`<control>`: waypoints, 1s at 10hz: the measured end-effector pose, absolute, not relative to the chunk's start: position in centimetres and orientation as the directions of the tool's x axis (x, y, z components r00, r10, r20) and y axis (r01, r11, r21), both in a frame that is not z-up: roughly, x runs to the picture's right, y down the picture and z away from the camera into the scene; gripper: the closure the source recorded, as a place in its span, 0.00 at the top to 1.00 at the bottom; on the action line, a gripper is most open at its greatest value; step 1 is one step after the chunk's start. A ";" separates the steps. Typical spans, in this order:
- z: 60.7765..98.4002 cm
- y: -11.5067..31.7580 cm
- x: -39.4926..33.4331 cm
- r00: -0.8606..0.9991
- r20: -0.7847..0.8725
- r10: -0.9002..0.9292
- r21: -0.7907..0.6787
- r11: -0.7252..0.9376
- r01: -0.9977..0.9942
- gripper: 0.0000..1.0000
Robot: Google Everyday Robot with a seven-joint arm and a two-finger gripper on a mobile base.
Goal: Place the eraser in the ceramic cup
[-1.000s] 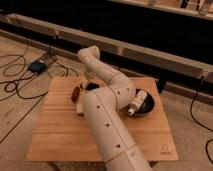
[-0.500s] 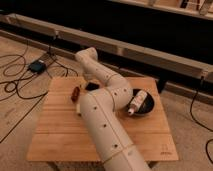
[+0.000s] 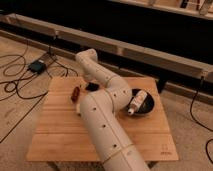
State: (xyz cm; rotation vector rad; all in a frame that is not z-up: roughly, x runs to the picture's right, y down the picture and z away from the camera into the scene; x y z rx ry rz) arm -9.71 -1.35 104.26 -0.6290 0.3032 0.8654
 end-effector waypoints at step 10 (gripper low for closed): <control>104.3 -2.6 -9.5 0.601 -0.479 0.639 -0.379 0.467 -0.799 0.03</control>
